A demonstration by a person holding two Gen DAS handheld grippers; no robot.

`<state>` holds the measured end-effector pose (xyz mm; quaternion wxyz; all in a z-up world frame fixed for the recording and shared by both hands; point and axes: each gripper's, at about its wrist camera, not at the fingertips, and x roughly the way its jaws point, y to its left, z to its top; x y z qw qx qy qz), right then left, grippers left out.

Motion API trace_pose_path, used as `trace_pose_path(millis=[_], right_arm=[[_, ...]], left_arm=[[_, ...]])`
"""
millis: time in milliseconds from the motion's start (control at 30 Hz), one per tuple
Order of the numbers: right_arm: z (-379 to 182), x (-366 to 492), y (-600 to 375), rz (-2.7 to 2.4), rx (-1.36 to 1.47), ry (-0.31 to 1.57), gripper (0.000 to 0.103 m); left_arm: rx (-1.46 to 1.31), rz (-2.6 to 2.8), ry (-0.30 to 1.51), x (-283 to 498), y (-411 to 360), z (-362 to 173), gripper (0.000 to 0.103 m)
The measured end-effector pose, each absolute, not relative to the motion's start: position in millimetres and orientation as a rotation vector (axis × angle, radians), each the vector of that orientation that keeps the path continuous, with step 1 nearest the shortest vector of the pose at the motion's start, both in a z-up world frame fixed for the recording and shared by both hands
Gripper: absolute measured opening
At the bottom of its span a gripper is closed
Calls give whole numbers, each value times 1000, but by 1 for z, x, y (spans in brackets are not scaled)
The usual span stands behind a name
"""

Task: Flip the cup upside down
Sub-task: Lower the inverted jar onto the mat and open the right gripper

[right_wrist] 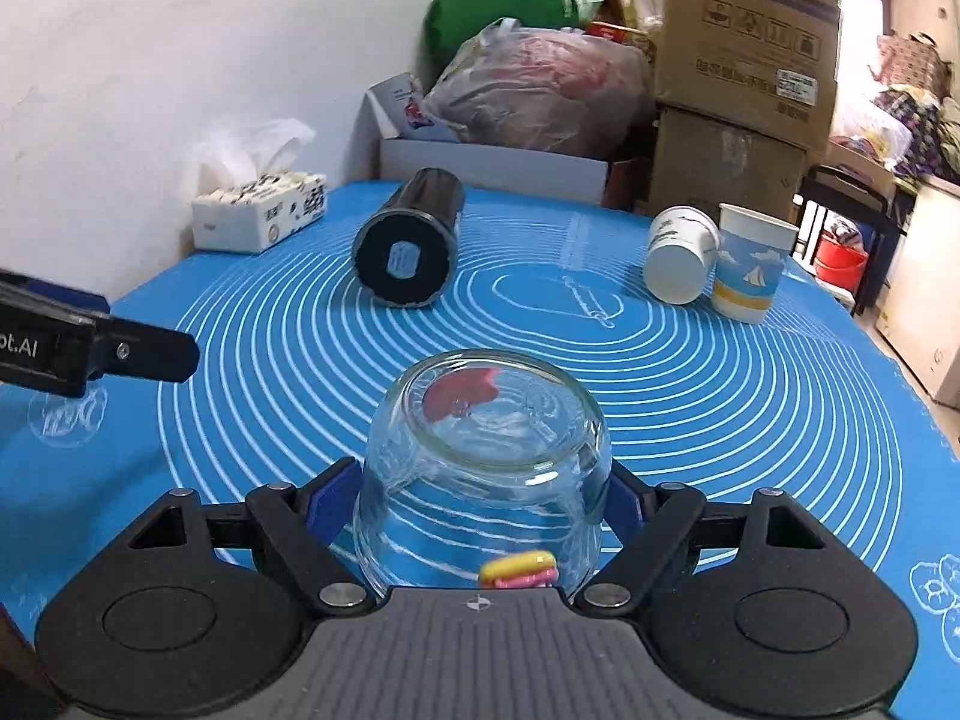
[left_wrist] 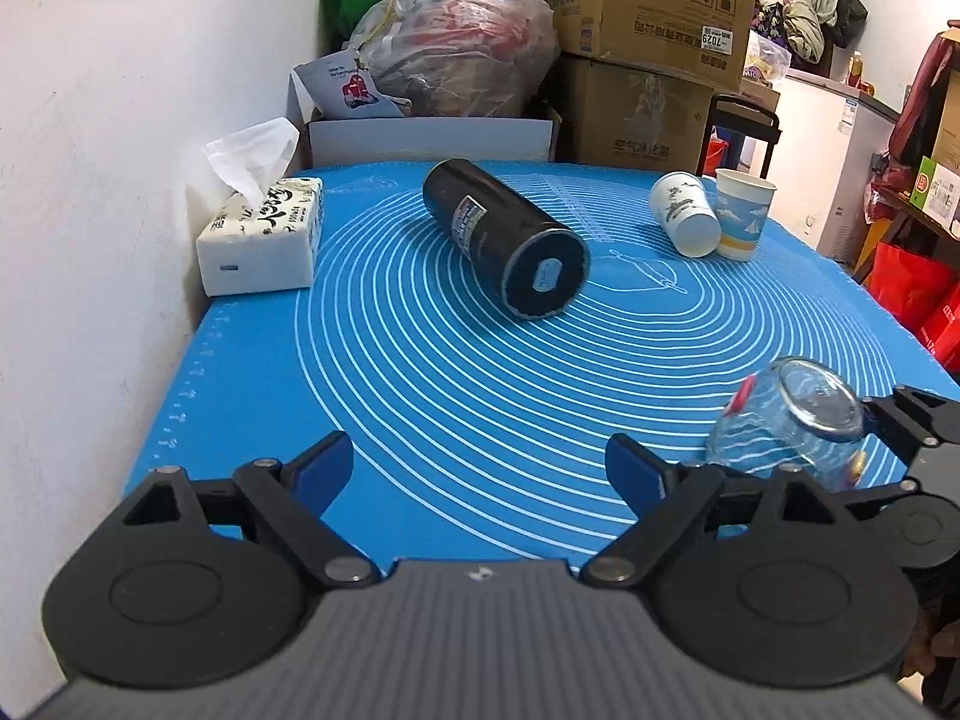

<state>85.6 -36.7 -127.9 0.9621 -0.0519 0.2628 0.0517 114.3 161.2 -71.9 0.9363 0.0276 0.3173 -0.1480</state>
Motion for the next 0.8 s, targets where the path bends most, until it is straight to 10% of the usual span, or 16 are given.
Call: trace_pose_path(millis=[800], right_arm=[[-89,-6,-146,64,77,610,102]], left_arm=[[18,-176,676,18,100,-44,95]])
